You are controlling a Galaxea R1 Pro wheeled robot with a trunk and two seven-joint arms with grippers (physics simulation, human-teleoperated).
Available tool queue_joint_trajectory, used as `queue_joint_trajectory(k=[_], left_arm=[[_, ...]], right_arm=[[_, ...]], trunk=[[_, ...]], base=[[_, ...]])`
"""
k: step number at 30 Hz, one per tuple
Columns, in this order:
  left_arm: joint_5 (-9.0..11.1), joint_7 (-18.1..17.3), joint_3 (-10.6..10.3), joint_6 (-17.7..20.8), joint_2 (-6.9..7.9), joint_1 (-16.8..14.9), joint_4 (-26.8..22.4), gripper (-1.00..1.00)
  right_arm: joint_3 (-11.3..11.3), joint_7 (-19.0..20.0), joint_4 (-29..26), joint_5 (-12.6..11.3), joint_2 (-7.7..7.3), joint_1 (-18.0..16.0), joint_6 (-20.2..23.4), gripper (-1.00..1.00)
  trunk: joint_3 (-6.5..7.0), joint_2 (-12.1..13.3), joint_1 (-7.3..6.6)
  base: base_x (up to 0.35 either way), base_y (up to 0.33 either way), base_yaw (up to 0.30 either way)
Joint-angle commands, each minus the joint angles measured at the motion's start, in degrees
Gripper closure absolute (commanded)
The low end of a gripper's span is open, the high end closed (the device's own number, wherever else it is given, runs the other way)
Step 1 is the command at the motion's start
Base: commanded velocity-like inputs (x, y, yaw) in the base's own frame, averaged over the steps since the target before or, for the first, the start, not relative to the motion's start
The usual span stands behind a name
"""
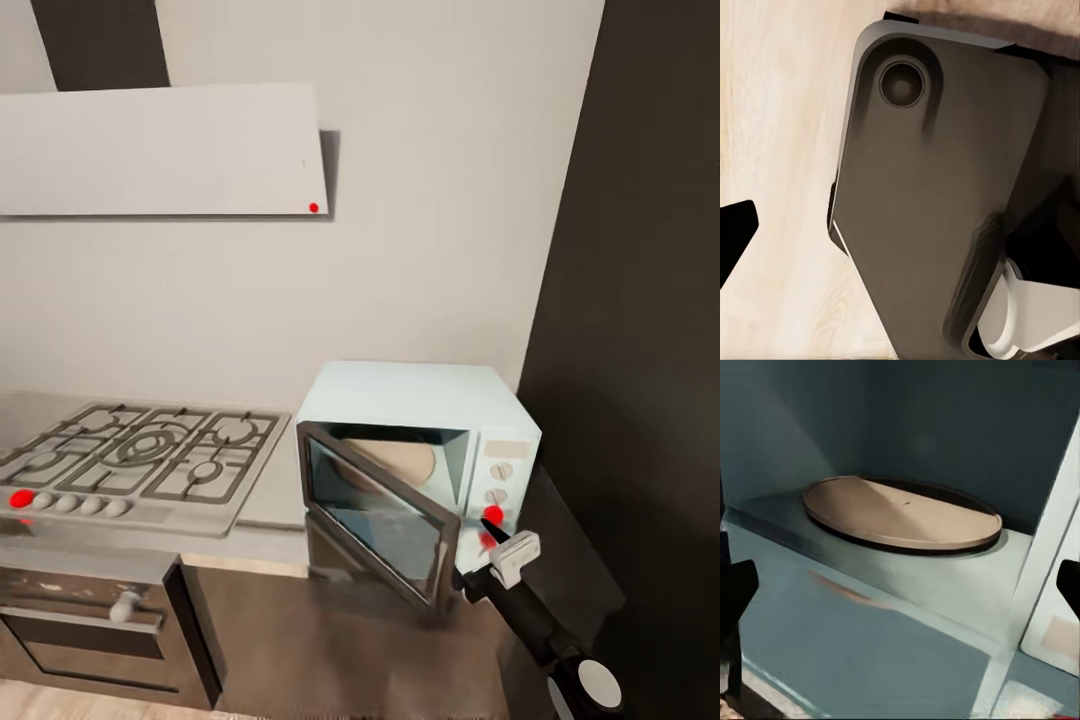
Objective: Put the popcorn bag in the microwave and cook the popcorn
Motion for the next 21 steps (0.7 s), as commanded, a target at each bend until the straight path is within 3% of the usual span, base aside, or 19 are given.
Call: queue_joint_trajectory(k=[1,9,12,14,16,18,21], left_arm=[[0.0,0.0,0.2,0.4,-0.02,0.0,-0.2,-1.0],[0.0,0.0,0.2,0.4,-0.02,0.0,-0.2,-1.0],[0.0,0.0,0.2,0.4,-0.02,0.0,-0.2,-1.0],[0.0,0.0,0.2,0.4,-0.02,0.0,-0.2,-1.0],[0.0,0.0,0.2,0.4,-0.02,0.0,-0.2,-1.0],[0.0,0.0,0.2,0.4,-0.02,0.0,-0.2,-1.0],[0.0,0.0,0.2,0.4,-0.02,0.0,-0.2,-1.0]], right_arm=[[0.0,0.1,0.0,0.1,-0.03,0.0,-0.2,-1.0],[-0.1,-0.2,0.0,0.0,-0.03,0.0,-0.2,-1.0],[-2.4,-2.7,0.0,-0.4,0.03,0.0,-0.3,-1.0],[-4.5,-4.2,0.0,-1.3,0.05,0.0,-0.4,-1.0],[-5.6,-4.8,-0.1,-4.4,0.06,0.0,-0.4,-1.0],[-5.7,-4.9,-0.1,-6.3,0.06,0.0,-0.5,-1.0],[-5.6,-4.8,-0.1,-7.2,0.06,0.0,-0.5,-1.0]], trunk=[[-0.08,-0.1,-0.02],[-0.08,-0.1,-0.02],[-0.08,-0.1,-0.02],[-0.08,-0.1,-0.02],[-0.08,-0.1,-0.02],[-0.08,-0.1,-0.02],[-0.08,-0.1,-0.02]], base=[[-0.109,-0.003,0.147],[-0.018,0.0,0.197],[-0.036,0.0,0.249],[-0.218,0.0,0.253],[-0.197,0.0,0.254],[-0.105,0.0,0.254],[-0.024,0.0,0.254]])
